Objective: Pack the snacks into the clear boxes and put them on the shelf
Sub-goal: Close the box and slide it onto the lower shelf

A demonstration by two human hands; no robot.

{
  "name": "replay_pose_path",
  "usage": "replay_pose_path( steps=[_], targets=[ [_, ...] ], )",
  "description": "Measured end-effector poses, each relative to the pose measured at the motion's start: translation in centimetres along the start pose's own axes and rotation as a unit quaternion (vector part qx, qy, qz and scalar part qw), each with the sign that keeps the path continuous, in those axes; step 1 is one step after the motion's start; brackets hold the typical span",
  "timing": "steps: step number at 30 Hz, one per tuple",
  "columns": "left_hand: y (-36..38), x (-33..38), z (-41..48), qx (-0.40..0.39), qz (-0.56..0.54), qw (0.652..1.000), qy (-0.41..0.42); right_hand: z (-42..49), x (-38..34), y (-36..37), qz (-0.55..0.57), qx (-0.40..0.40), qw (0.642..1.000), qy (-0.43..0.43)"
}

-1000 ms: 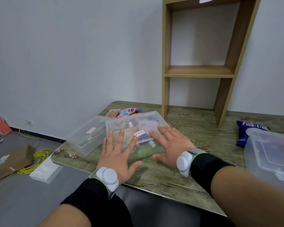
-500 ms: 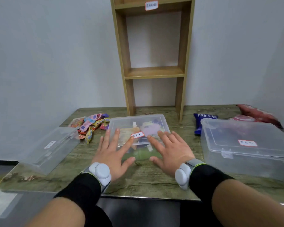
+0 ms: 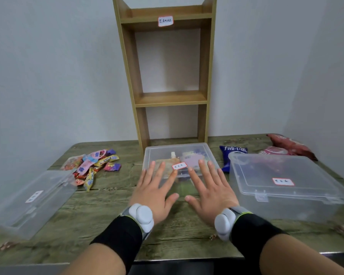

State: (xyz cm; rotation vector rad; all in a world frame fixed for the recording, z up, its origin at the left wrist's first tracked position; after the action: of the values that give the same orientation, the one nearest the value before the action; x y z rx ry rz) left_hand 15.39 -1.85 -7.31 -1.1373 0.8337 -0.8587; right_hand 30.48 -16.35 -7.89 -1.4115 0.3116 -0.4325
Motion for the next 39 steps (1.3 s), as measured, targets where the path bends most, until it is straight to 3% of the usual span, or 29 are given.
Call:
replay_pose_path(
  steps=[13,39],
  targets=[
    [1.4,-1.8,2.3,-0.010,0.009,1.000,-0.006,3.7,0.0,0.5,0.005,-0.029,1.000,0.002],
    [6.1,-9.5,19.7,-0.020,0.015,1.000,0.002,22.2,3.9,2.7,0.058,-0.041,0.997,0.040]
  ],
)
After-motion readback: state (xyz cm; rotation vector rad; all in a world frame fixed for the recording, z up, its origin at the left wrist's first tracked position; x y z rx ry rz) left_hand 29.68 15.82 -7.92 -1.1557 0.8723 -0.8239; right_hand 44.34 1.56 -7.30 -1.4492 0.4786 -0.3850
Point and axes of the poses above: each hand's wrist, its own z-axis towards the middle knuckle, its own y-axis out of the palm, x = y × z, the point moved 2 cm from there along z, towards the middle knuckle, and after that the axes turned 8 degrees about -x, right-handed, at the moved point
